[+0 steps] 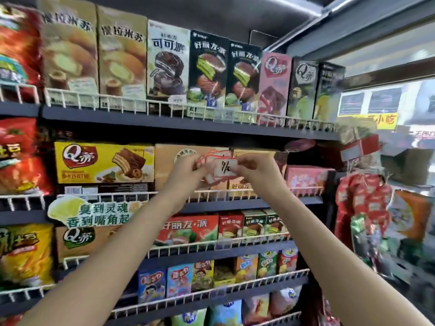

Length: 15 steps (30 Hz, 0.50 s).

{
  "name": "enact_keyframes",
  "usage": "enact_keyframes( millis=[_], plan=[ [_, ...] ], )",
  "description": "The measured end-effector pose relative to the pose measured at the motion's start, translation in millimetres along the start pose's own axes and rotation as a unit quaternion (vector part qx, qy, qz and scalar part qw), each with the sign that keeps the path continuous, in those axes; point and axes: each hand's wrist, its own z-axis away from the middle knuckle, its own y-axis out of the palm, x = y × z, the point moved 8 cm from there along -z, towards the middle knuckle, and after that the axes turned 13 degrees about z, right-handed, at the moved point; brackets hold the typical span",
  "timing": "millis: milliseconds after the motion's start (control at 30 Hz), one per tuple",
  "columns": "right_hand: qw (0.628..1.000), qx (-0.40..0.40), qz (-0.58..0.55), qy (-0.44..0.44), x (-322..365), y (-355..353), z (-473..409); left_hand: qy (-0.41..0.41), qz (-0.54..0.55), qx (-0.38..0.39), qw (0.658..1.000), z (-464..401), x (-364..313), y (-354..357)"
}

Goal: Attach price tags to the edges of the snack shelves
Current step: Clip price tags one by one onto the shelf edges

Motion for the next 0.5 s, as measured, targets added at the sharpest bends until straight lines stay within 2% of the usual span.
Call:
enact_keyframes(
  millis=[133, 233, 367, 500],
  plan=[
    [0.999, 0.005, -0.032, -0.032, -5, 20, -43, 0.026, -0.023, -0.034, 0.999, -39, 1, -18],
    [0.997, 0.006, -0.080, -0.015, -16, 30, -75, 0.062, -0.095, -0.064, 0.992, -72, -2, -30],
    [0.997, -0.054, -0.062, -0.005, -36, 20, -114, 0.122, -0.256, -0.075, 0.956, -106, -11, -30],
    [0.991, -0.112, -0.070, 0.001, -53, 0, -142, 0.129, -0.279, -0.061, 0.950, -131, -15, -18]
  ],
)
